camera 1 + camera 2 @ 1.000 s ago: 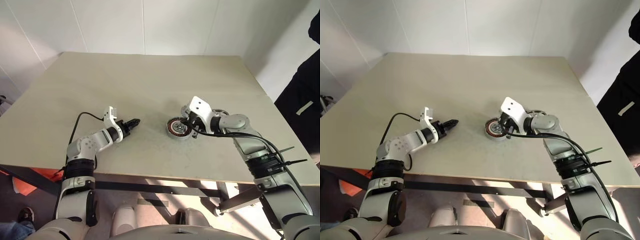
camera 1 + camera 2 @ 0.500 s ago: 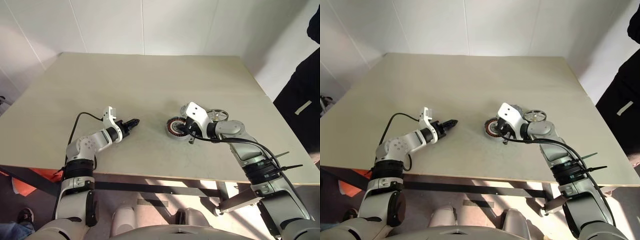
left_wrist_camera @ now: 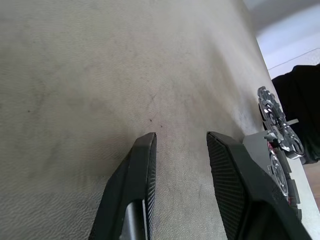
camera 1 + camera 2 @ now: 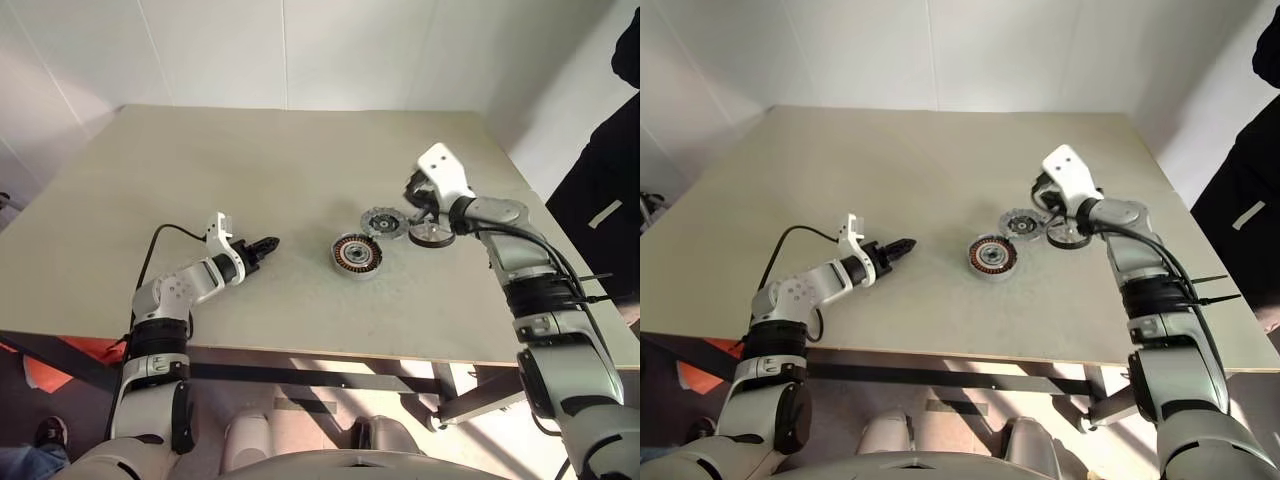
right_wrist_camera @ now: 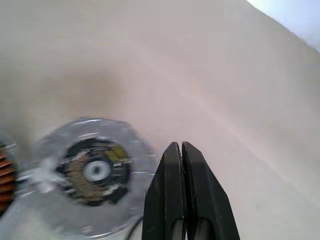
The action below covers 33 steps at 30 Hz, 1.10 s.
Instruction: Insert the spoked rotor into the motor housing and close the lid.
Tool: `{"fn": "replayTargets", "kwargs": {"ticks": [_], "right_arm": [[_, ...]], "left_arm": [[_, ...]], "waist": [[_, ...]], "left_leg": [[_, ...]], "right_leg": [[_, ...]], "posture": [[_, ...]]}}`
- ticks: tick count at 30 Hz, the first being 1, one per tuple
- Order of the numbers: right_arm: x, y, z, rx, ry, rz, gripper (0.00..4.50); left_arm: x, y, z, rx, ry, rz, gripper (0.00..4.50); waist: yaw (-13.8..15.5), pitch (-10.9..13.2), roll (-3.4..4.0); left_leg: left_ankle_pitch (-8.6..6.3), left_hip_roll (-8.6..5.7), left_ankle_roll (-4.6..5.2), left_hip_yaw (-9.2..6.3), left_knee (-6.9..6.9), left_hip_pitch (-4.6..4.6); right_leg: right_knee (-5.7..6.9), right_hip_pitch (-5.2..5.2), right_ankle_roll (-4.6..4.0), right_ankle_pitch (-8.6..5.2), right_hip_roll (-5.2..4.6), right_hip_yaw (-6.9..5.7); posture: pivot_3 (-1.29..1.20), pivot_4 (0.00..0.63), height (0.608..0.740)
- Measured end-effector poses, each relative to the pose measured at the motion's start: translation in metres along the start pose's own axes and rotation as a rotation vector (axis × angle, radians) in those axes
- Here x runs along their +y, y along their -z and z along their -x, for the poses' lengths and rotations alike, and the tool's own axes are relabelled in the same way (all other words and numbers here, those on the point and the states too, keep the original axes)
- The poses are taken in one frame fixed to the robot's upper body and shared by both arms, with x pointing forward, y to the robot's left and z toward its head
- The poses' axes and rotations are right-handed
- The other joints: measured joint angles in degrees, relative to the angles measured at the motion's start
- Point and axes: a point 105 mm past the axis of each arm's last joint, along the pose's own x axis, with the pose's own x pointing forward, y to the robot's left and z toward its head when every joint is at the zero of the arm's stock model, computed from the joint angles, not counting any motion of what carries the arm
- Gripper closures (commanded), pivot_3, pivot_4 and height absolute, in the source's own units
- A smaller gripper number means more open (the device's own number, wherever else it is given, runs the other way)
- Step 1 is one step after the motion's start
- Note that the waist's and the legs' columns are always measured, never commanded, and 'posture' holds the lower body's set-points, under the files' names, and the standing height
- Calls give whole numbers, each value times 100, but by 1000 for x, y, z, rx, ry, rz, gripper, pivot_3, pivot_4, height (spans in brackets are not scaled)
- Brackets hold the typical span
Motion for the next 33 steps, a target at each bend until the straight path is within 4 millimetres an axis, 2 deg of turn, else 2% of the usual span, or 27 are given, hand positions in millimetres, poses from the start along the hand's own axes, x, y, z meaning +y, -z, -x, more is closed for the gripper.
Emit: {"fn": "replayTargets", "kwargs": {"ticks": [3, 9, 13, 18, 21, 27, 33], "right_arm": [[-14, 6, 2, 7, 77, -220, 4469], [-29, 25, 16, 58, 117, -523, 2499], [-41, 36, 36, 73, 90, -853, 1109], [-57, 51, 57, 118, 117, -1024, 1109], [-57, 58, 62, 146, 119, -1080, 1109], [-42, 78, 61, 218, 108, -1137, 1109], [-20, 80, 55, 255, 28, -1176, 1109]], "left_arm": [[0, 0, 0, 0, 1, 0, 2774], [-2, 1, 0, 6, 6, -1, 2774], [-1, 4, 1, 15, 7, 3, 2774], [-4, 8, 0, 25, 14, 0, 2774], [-4, 9, -1, 30, 17, -1, 2774], [-6, 10, -2, 34, 22, 0, 2774], [-6, 11, -2, 36, 22, 0, 2774]], "waist": [[7, 0, 1], [23, 1, 2], [29, 1, 3], [35, 0, 6], [26, -3, 12], [36, -4, 15], [36, -6, 21]], "left_leg": [[0, 0, -2, 0, -3, -6], [1, -4, -2, 0, -2, -9], [1, -4, -2, 0, -1, -2], [9, -4, -16, 0, -2, 2], [9, -4, -16, 1, -2, 2], [10, -4, -17, 0, -2, 0], [10, -4, -18, 0, -3, 1]], "right_leg": [[-6, -1, 0, 0, 0, -2], [-8, -2, 0, 0, -2, -1], [-5, 1, 0, 0, -2, 1], [-3, 3, 1, 0, -2, 1], [-3, 2, 1, 0, -2, 1], [-4, 2, 1, 0, -2, 0], [-4, 2, 1, 0, -2, 0]], "posture": [[0, 0, 740], [0, 0, 740], [0, 0, 740], [0, 0, 740], [0, 0, 740], [0, 0, 740], [0, 0, 740]]}}
